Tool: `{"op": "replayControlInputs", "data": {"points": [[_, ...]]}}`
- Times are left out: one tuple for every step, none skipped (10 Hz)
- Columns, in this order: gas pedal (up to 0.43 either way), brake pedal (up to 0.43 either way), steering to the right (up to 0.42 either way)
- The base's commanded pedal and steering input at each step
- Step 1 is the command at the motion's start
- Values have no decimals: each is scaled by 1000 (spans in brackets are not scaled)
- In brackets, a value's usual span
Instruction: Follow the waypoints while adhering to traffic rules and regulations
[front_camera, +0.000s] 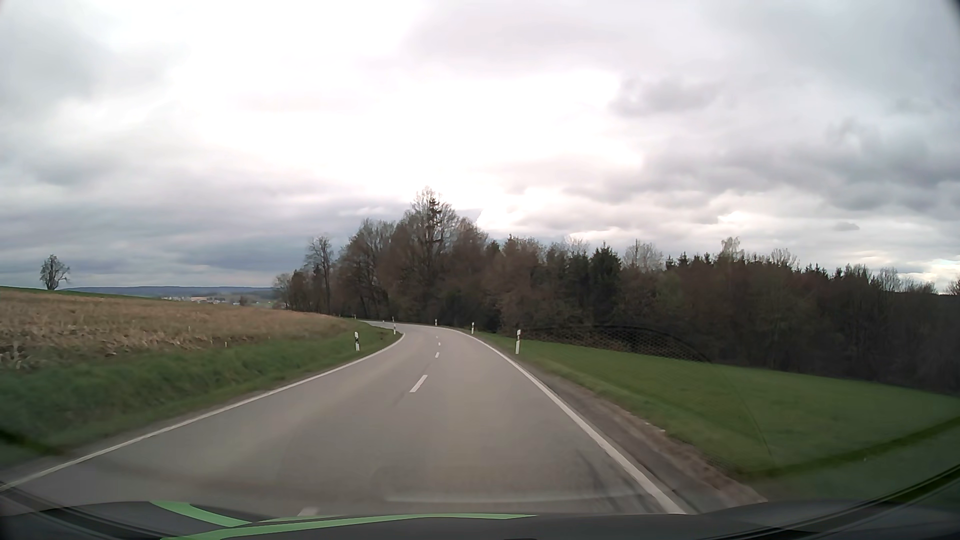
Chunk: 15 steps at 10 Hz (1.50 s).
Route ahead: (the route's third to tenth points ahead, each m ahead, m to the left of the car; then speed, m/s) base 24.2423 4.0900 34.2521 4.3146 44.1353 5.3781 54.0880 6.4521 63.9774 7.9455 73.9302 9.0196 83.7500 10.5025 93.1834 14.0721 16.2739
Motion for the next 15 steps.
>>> {"op": "replayControlInputs", "data": {"points": [[20,0,-3],[28,0,-3],[28,0,-3],[28,0,-3],[28,0,-5],[39,0,-5],[39,0,-5],[39,0,-6],[39,0,-7],[39,0,-9],[47,0,-10],[47,0,-11],[47,0,-11],[59,0,-11],[59,0,-11]]}}
